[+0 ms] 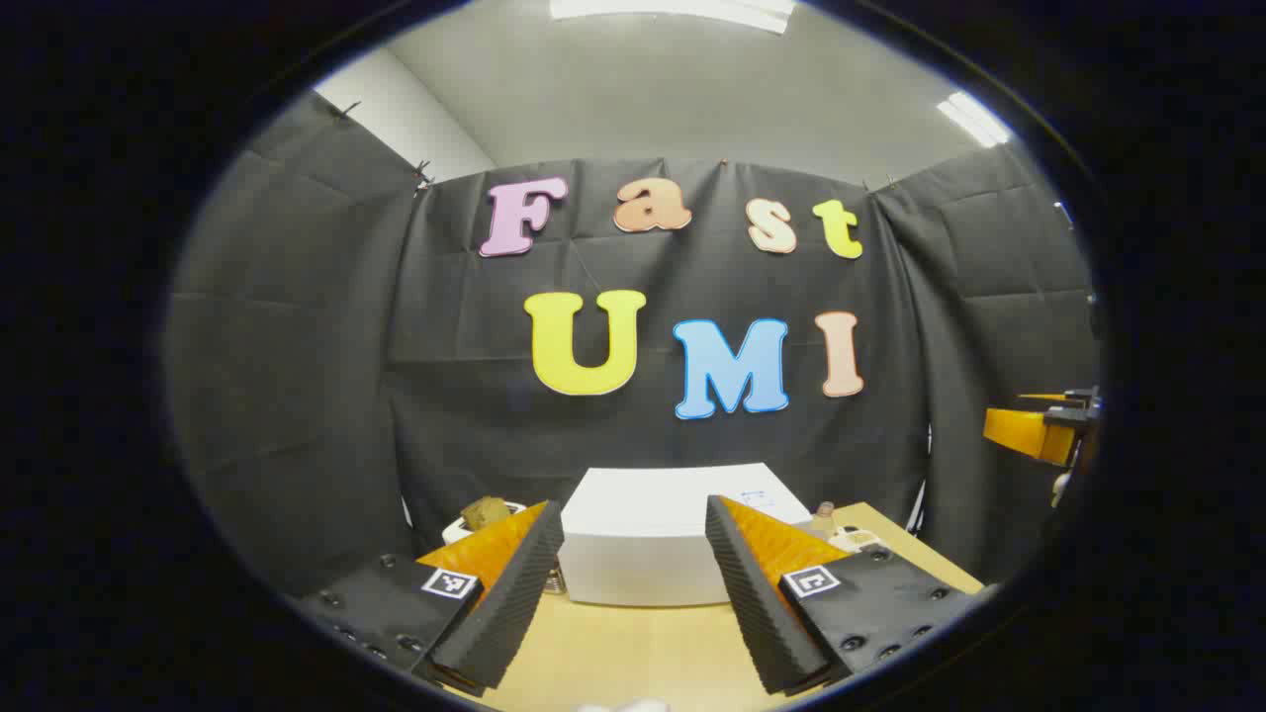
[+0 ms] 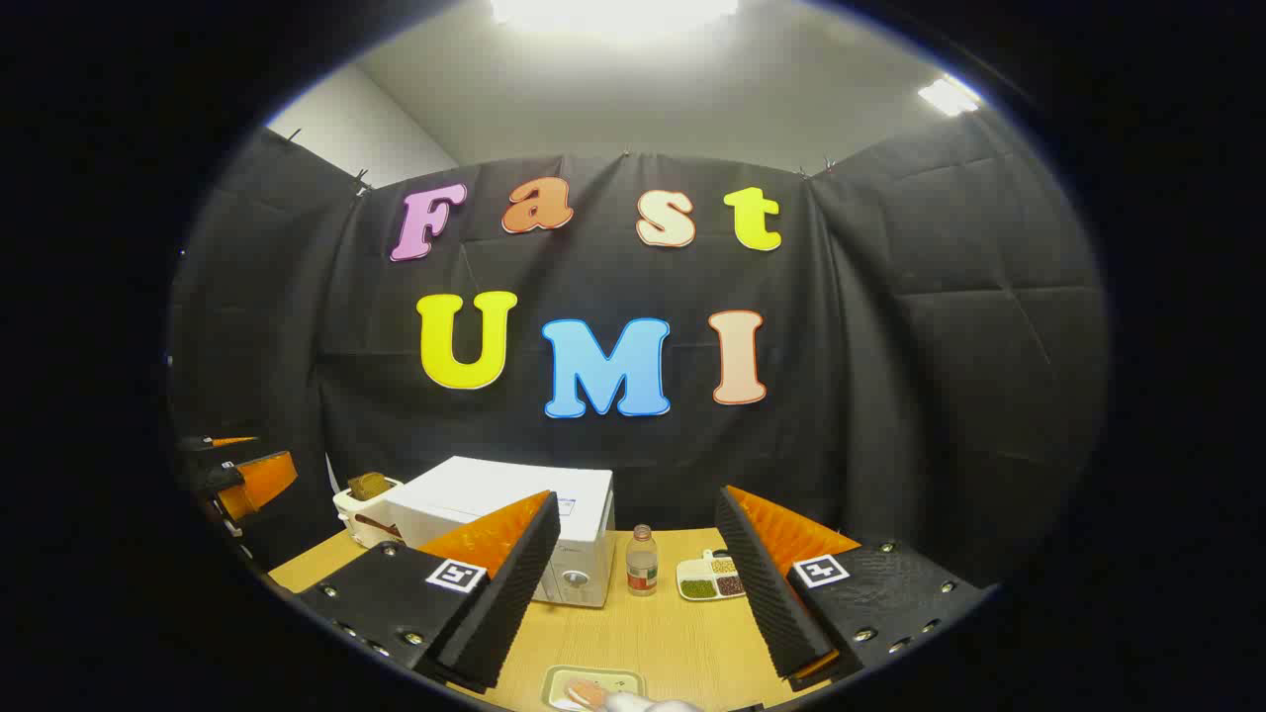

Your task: Open the microwave oven with the left hand, put the food in, and close the microwave oven.

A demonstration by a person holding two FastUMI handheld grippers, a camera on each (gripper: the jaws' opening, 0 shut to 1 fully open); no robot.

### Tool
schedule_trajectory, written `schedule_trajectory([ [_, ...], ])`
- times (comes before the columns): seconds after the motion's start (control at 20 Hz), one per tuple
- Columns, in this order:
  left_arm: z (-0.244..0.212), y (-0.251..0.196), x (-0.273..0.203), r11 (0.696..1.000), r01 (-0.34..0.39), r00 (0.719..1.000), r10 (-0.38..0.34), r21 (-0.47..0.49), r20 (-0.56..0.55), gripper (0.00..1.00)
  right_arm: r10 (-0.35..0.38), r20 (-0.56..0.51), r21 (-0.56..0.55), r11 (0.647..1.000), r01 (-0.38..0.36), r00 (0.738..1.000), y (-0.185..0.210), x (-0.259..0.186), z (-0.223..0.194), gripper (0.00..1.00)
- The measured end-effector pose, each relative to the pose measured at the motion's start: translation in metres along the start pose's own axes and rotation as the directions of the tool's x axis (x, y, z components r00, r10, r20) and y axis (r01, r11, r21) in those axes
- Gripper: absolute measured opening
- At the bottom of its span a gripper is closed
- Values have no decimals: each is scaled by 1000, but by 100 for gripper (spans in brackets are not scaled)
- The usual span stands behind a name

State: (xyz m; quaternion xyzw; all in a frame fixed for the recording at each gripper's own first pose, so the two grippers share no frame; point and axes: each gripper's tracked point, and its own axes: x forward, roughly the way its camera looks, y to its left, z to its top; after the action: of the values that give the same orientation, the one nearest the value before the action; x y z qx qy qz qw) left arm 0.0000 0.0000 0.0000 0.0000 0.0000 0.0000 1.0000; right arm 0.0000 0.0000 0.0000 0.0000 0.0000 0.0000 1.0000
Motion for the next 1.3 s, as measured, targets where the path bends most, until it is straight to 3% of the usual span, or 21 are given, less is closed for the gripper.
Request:
schedule_trajectory([
  [0.85, -17, -6, 11, 998, -20, 1000, 20, 54, 6, 96, -7, -17, 5, 1000, 7, 1000, -13, 4, -2, 97],
  [1.0, -55, -25, 25, 996, -8, 1000, 10, 89, -14, 94, -16, -27, -4, 1000, 16, 1000, -21, -2, 0, 97],
  [1.2, -120, -78, 49, 998, 58, 997, -56, 41, -55, 98, -74, -37, -44, 996, 73, 997, -51, -15, 9, 97],
  [1.25, -136, -92, 58, 996, 76, 995, -74, 37, -66, 94, -91, -43, -45, 995, 89, 995, -59, -18, 9, 97],
  [1.3, -154, -107, 66, 995, 94, 992, -90, 37, -85, 99, -108, -48, -44, 993, 106, 993, -67, -21, 12, 97],
])
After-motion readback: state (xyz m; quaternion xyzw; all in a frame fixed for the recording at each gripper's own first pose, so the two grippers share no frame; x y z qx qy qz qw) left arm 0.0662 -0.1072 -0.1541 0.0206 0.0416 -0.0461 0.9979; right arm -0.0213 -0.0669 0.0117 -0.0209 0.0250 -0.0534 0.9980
